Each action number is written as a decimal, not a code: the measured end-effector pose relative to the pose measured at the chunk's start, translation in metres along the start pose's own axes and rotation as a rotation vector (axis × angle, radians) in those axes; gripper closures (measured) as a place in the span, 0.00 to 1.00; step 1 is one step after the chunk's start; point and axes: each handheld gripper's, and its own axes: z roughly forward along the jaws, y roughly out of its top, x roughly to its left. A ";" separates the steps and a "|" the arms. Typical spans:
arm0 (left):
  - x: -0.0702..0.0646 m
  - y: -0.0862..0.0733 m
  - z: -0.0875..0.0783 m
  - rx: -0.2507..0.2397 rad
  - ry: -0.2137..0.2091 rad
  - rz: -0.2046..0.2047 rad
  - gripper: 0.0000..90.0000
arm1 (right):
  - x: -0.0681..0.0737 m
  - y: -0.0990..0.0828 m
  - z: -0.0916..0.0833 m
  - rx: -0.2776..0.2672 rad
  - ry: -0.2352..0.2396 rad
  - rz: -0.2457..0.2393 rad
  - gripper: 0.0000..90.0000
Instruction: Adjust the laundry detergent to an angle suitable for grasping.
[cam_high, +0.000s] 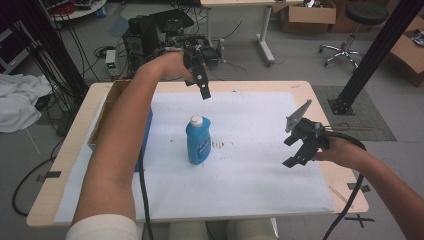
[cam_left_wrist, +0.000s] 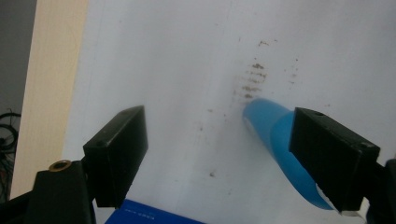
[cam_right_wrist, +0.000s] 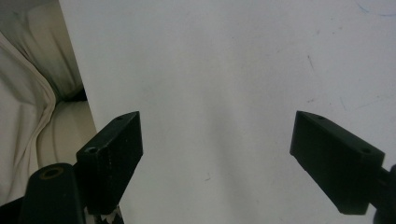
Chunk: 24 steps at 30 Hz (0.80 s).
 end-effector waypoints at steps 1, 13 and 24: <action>0.000 0.000 0.000 -0.005 -0.001 -0.005 0.23 | 0.000 0.000 0.000 -0.001 -0.001 -0.001 0.19; -0.003 0.000 -0.002 -0.016 0.008 -0.002 0.22 | 0.004 -0.002 -0.004 -0.005 -0.006 0.004 0.19; -0.001 0.003 0.001 -0.014 0.003 -0.004 0.22 | 0.001 -0.004 -0.003 0.000 -0.001 0.005 0.19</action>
